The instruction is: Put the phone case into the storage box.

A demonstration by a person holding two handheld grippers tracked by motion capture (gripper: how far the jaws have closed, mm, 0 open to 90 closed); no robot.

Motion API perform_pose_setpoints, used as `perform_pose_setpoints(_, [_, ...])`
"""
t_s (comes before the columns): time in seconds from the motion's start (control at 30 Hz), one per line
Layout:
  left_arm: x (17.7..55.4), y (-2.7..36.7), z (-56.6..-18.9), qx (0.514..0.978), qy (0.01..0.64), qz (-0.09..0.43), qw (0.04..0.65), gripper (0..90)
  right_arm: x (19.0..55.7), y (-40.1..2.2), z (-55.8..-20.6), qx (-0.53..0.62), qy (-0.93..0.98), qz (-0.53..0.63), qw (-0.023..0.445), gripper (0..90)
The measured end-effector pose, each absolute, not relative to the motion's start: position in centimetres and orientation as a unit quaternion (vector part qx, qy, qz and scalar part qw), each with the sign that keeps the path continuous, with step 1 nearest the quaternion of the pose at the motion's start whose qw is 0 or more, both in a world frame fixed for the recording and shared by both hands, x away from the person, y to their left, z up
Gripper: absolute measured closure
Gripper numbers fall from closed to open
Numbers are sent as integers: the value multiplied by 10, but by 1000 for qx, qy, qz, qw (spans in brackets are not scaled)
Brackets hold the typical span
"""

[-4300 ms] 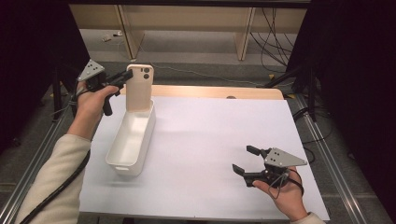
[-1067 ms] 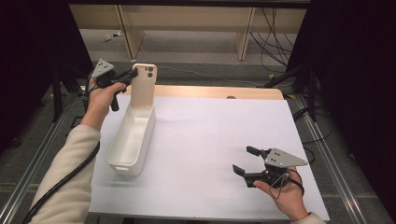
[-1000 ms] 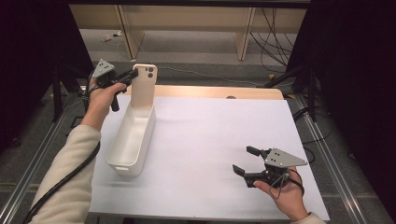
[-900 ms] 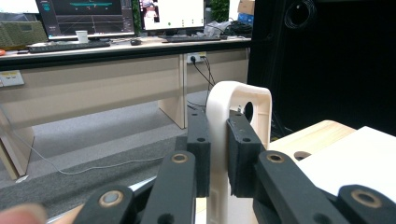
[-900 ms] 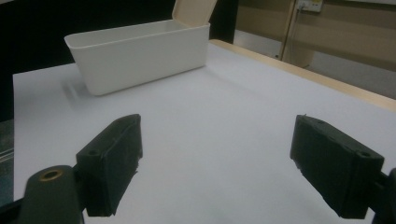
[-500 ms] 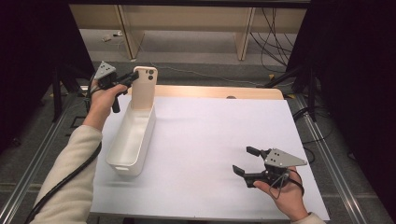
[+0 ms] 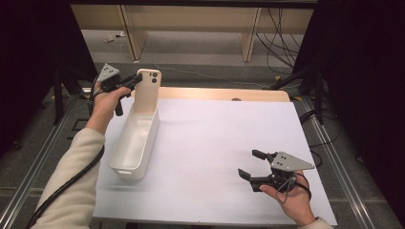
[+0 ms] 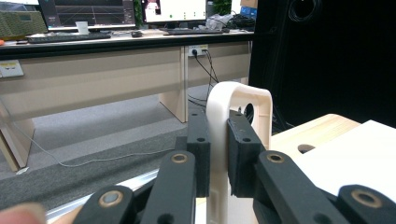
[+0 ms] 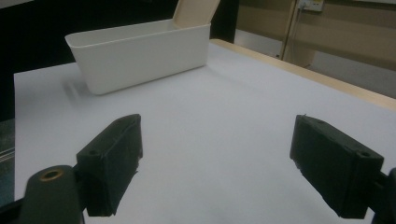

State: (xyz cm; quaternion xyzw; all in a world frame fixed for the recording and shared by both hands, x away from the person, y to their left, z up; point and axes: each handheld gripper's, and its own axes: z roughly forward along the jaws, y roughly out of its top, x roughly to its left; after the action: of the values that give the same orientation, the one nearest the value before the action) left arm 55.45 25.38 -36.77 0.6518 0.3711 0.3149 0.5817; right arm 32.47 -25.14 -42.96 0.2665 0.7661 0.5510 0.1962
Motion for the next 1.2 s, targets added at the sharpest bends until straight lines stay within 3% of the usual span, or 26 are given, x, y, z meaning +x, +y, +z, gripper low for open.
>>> perform_pose_setpoints(1.2, [557,259,-380,650,383,309,579,809,325,-250,-432,264,774,545,187,184])
